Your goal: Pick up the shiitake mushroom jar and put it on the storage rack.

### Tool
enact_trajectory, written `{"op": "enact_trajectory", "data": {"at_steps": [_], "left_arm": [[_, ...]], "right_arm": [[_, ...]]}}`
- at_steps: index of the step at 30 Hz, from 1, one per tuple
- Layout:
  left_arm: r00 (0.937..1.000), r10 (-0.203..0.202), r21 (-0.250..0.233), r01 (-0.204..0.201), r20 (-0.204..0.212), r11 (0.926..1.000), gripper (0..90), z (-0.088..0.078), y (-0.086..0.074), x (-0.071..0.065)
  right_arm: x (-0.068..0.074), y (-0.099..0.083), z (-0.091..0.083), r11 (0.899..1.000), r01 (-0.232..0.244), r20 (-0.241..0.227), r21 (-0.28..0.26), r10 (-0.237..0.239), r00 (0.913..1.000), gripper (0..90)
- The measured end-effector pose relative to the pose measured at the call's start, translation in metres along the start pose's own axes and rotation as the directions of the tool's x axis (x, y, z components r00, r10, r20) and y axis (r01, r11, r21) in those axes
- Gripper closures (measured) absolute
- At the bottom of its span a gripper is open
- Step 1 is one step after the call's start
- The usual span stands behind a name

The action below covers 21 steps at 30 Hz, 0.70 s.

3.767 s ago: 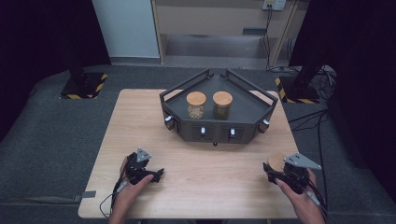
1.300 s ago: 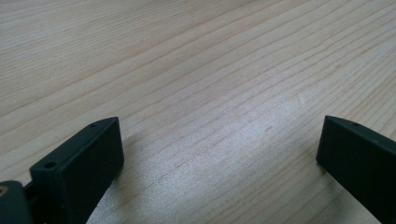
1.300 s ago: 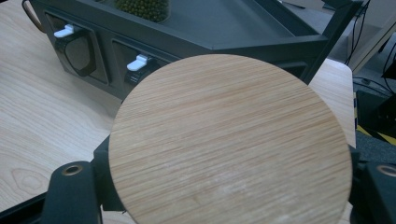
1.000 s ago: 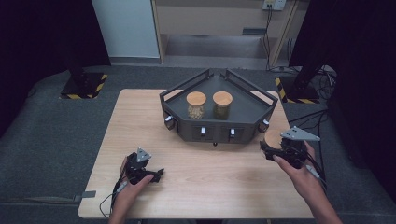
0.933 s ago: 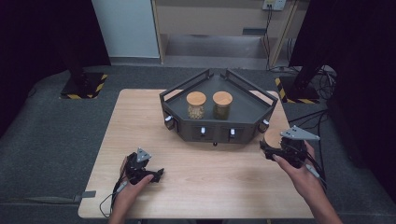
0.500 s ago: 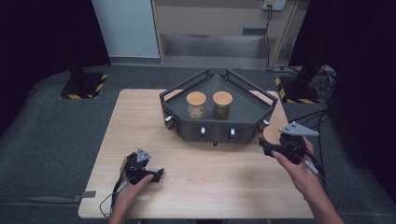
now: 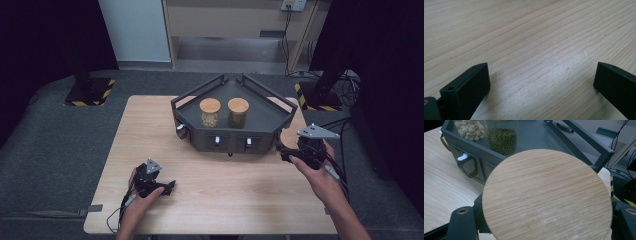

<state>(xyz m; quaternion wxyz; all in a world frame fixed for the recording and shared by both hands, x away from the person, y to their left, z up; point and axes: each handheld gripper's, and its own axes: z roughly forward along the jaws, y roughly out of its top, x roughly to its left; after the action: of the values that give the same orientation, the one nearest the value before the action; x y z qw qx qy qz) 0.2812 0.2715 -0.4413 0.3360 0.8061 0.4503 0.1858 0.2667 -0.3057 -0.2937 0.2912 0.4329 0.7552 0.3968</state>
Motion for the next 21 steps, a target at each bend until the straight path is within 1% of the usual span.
{"op": "enact_trajectory", "data": {"at_steps": [3,12,15,21], "left_arm": [[1.0000,0.000,0.000,0.000,0.000,1.0000,0.0,0.000,0.000,0.000],[1.0000,0.000,0.000,0.000,0.000,1.0000,0.0,0.000,0.000,0.000],[1.0000,0.001,0.000,-0.001,0.000,1.0000,0.0,0.000,0.000,0.000],[1.0000,0.000,0.000,0.000,0.000,1.0000,0.0,0.000,0.000,0.000]], "right_arm": [[-0.001,0.001,0.002,1.000,-0.008,0.001,0.000,0.008,1.0000,25.9],[0.000,0.008,0.007,1.000,0.002,0.002,0.005,-0.002,1.0000,25.9],[-0.001,0.011,0.007,1.000,-0.009,-0.003,0.001,0.009,1.0000,25.9],[-0.002,0.016,0.008,1.000,-0.007,-0.001,0.000,0.007,1.0000,25.9]]}}
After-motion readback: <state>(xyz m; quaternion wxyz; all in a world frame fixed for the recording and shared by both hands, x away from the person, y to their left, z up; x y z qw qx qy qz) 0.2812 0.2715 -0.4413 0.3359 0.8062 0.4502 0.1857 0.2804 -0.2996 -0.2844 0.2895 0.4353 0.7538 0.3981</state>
